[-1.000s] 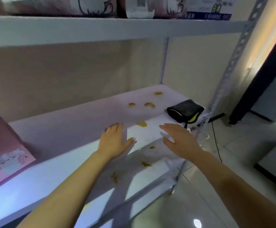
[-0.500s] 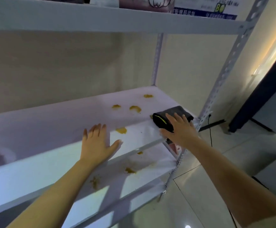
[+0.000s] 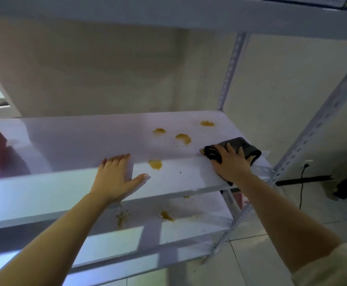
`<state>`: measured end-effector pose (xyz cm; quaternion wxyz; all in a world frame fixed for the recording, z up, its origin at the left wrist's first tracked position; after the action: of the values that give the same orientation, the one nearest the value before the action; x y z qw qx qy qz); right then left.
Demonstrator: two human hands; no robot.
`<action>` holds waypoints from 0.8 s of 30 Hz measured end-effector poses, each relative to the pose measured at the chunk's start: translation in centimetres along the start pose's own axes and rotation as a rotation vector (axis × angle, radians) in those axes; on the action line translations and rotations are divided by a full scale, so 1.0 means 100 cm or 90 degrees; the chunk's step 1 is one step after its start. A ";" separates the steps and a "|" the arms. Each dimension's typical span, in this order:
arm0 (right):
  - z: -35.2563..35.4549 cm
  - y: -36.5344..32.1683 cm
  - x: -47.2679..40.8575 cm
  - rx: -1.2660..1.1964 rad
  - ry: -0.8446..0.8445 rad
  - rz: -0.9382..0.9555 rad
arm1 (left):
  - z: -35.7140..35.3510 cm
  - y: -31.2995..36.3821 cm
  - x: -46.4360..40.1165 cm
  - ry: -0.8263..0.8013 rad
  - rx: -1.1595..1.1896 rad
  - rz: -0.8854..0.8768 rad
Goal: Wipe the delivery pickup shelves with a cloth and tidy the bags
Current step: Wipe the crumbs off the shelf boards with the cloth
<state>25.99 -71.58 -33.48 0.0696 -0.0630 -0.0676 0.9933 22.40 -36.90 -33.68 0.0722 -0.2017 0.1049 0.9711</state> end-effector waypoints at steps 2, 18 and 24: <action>0.007 0.005 -0.004 -0.040 0.036 -0.013 | -0.001 0.000 -0.001 -0.004 -0.003 0.001; 0.011 -0.048 0.073 -0.255 0.035 0.035 | 0.001 0.003 0.001 -0.038 -0.030 -0.008; 0.004 -0.036 0.054 -0.147 0.043 -0.091 | 0.001 0.002 0.003 -0.035 -0.013 -0.010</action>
<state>21.05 -67.26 -33.21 0.1348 -0.0989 -0.1835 0.9687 22.06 -37.07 -33.67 0.0807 -0.1765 0.0910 0.9768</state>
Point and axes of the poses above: each hand's wrist, its own x-axis away from the middle knuckle, its own z-axis out of the back of the hand, y = z × x, the point moved 6 cm from there along -x, towards the middle knuckle, and after that the axes turned 12 degrees about y, right-handed, at the moved point
